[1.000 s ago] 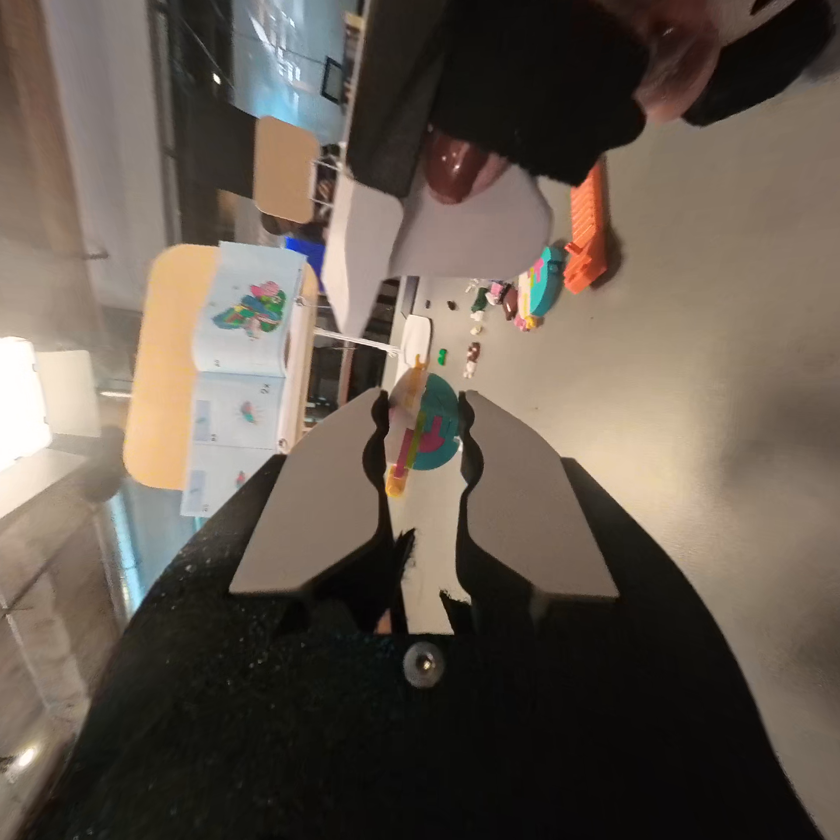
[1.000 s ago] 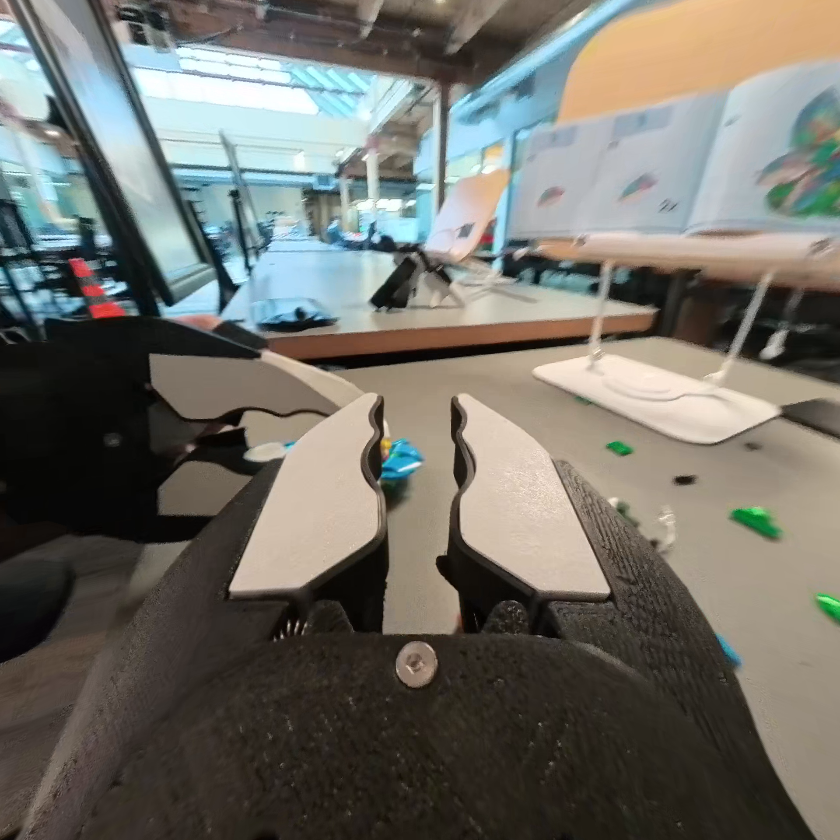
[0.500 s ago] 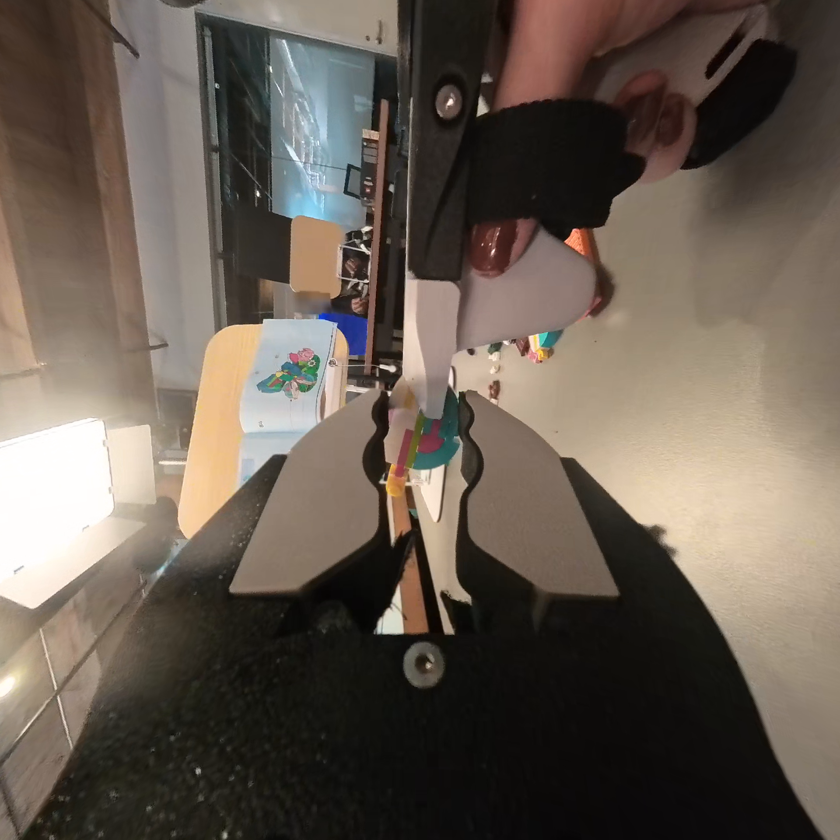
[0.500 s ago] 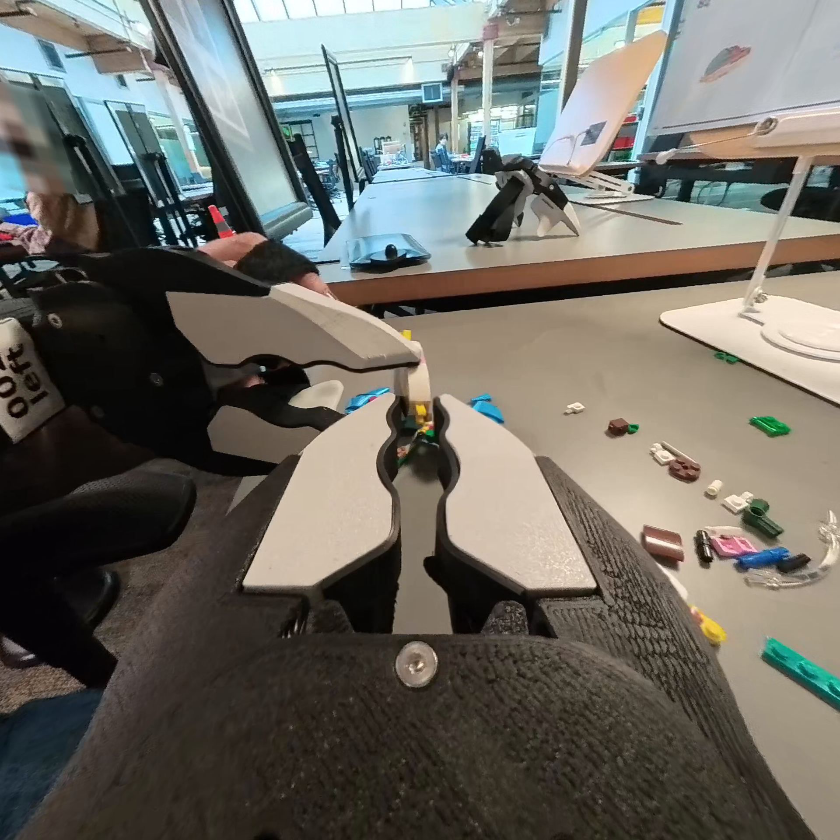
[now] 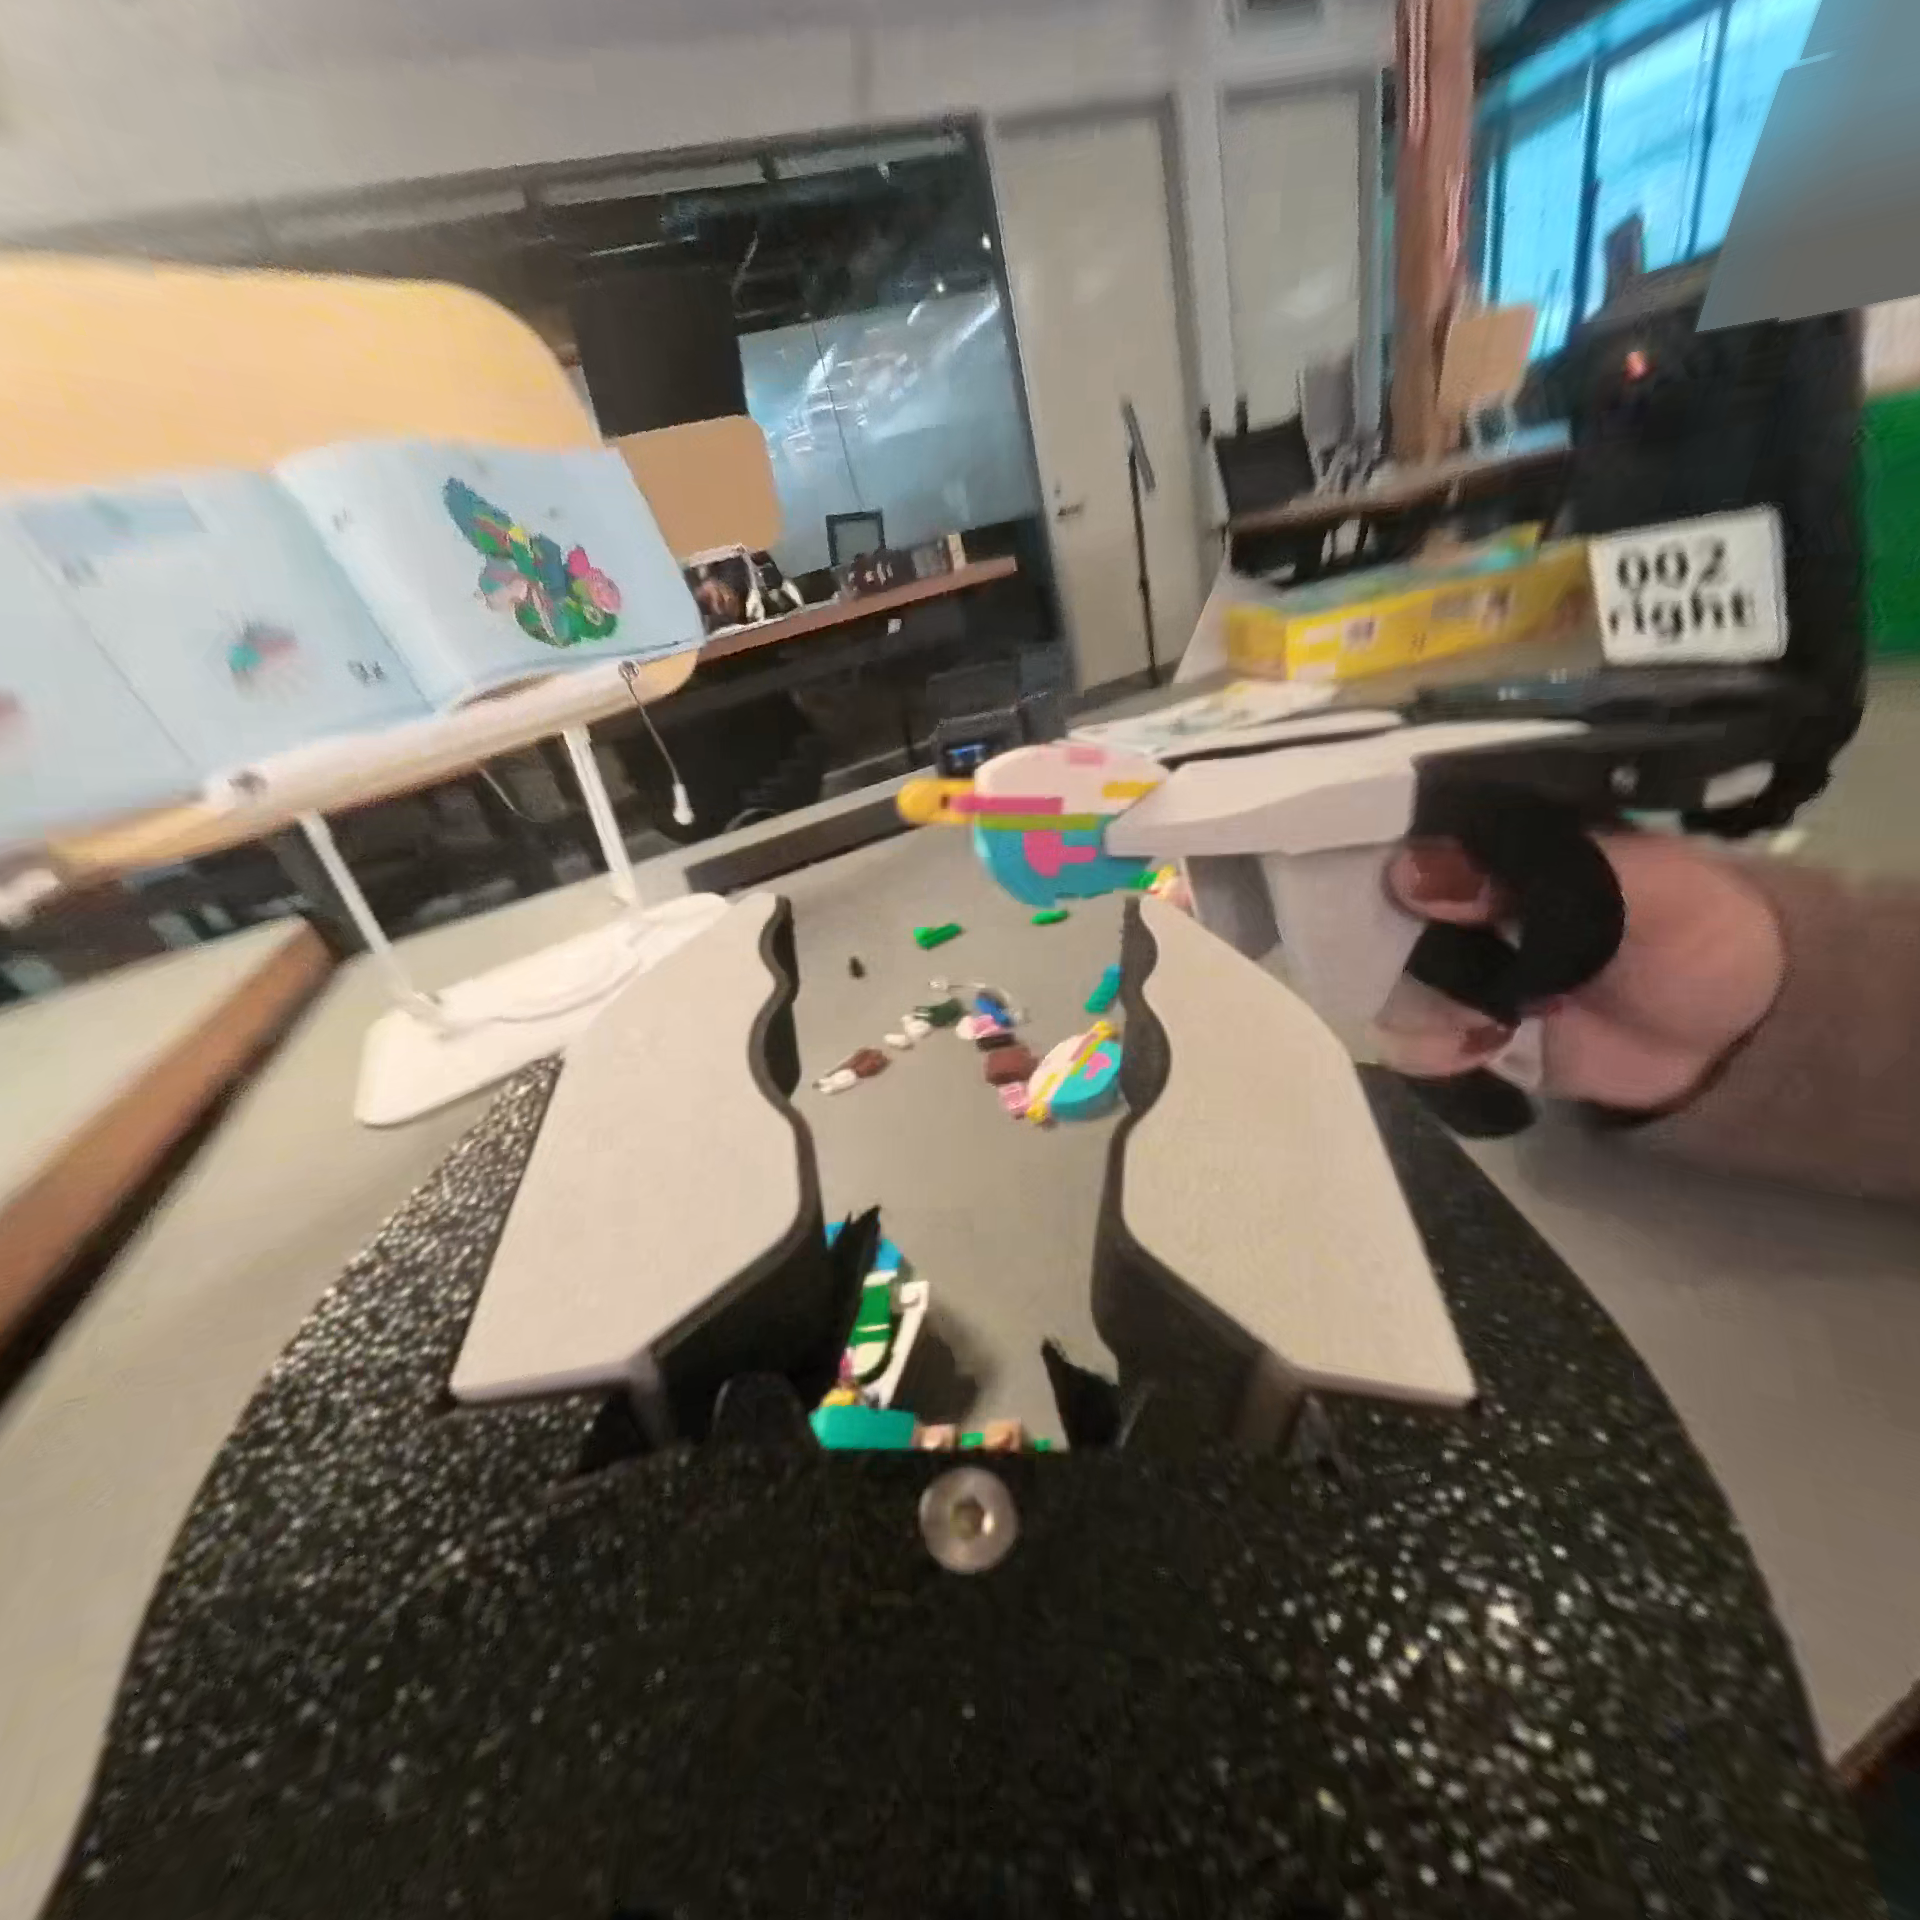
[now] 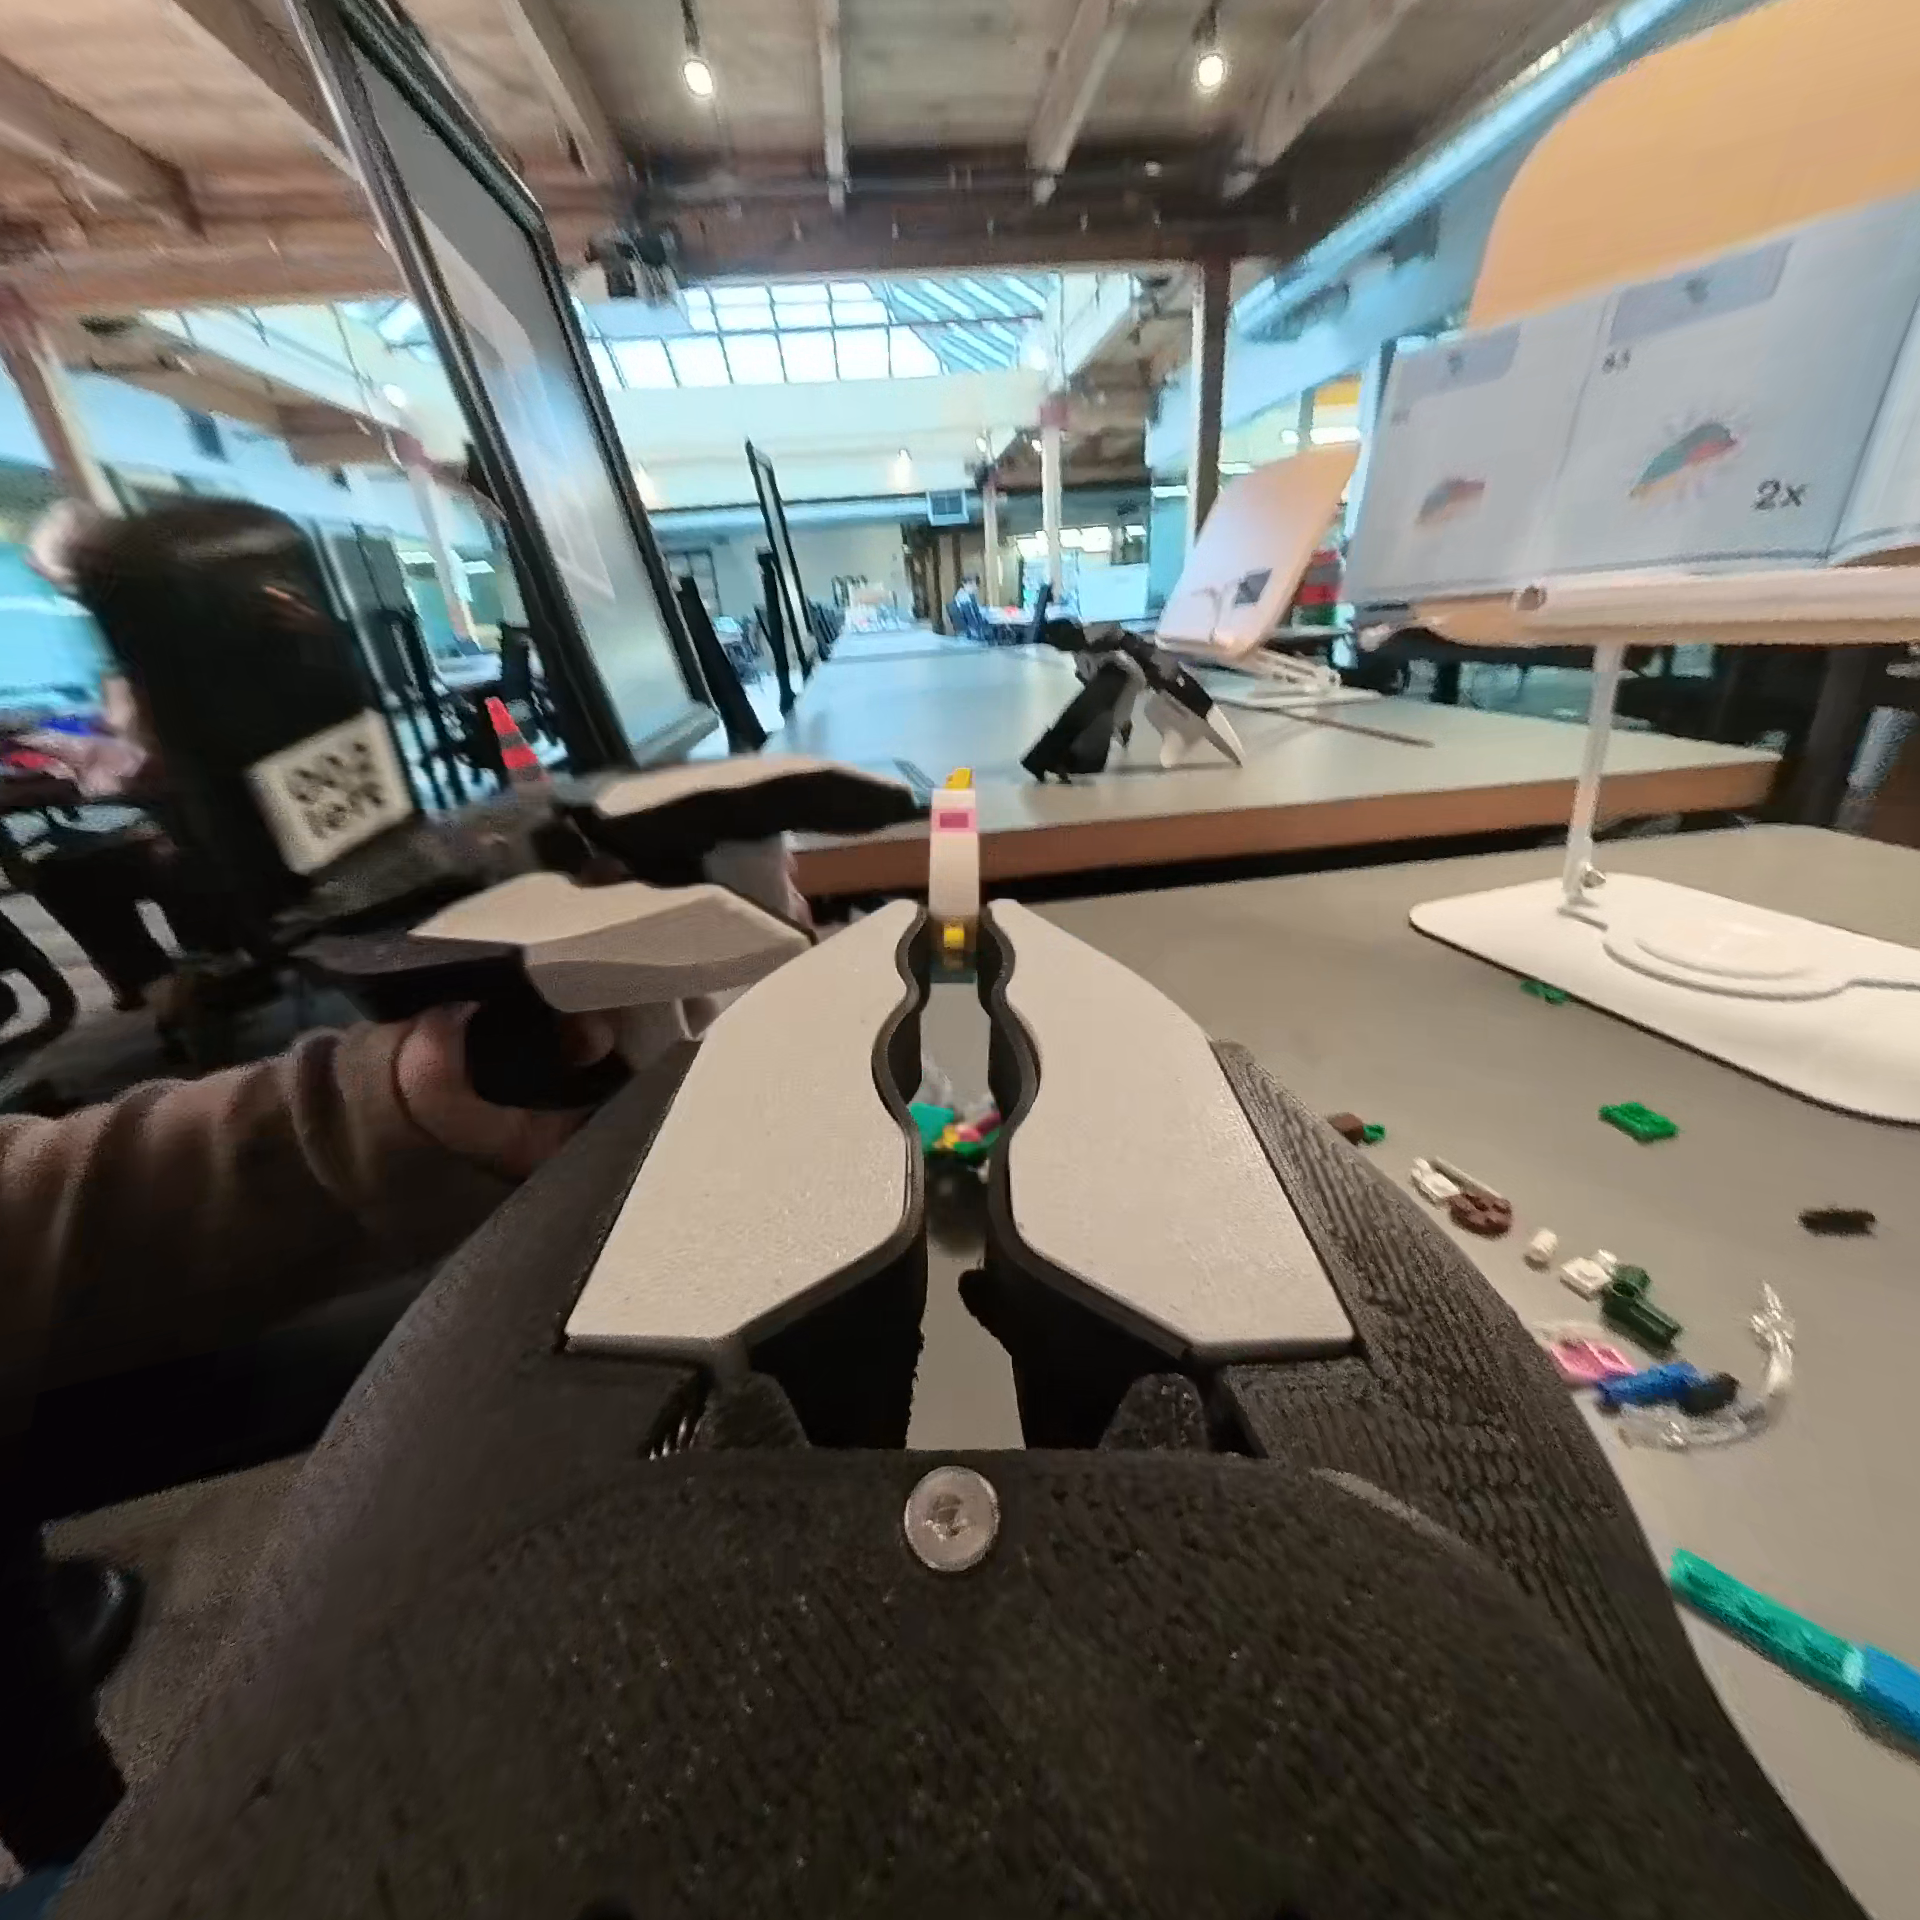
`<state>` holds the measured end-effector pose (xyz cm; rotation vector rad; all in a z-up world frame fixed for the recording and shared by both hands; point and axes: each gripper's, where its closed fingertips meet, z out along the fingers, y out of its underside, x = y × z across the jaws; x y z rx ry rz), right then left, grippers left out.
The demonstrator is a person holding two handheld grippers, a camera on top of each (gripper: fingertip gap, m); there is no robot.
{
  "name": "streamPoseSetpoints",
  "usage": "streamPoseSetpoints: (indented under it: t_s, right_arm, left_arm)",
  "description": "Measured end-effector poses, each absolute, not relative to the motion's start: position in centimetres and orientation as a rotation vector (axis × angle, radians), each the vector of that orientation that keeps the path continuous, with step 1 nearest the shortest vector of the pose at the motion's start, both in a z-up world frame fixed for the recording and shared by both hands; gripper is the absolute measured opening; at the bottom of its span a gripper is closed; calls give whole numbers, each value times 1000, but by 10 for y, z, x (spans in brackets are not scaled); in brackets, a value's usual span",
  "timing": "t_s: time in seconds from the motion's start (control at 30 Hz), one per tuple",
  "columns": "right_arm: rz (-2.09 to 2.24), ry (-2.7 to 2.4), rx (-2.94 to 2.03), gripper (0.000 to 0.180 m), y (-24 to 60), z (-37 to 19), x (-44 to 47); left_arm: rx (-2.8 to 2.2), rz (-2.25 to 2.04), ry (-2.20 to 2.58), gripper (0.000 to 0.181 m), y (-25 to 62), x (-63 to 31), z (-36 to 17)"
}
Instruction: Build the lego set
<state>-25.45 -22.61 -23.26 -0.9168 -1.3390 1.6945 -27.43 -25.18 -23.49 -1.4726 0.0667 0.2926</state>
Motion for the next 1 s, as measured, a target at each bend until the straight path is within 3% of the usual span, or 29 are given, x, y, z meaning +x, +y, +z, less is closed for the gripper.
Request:
streamPoseSetpoints:
  t_s: [0.03, 0.2, 0.33, 0.47, 0.77, 0.87, 1.0]
  right_arm:
    - [1728, -1324, -899, 7, -227, -229, -252]
    - [1862, -1317, -804, 7, -237, -217, -241]
    - [1953, -1317, -769, 6, -242, -214, -236]
    - [2034, -1314, -781, 6, -243, -213, -235]
    - [2062, -1331, -779, 7, -248, -215, -235]
    - [1984, -1318, -821, 30, -242, -219, -242]
    - [1920, -1333, -842, 33, -237, -222, -245]
  left_arm:
    - [-1472, 242, 25, 62, -252, -277, -236]
    - [-1436, -238, -52, 64, -242, -259, -235]
    - [-1279, -514, -25, 50, -243, -242, -215]
    - [-1221, -563, 6, 28, -247, -240, -211]
    - [-1205, -565, 38, 10, -251, -237, -211]
    - [-1252, -548, 21, 7, -251, -241, -214]
    - [-1424, -437, 10, 7, -249, -250, -230]
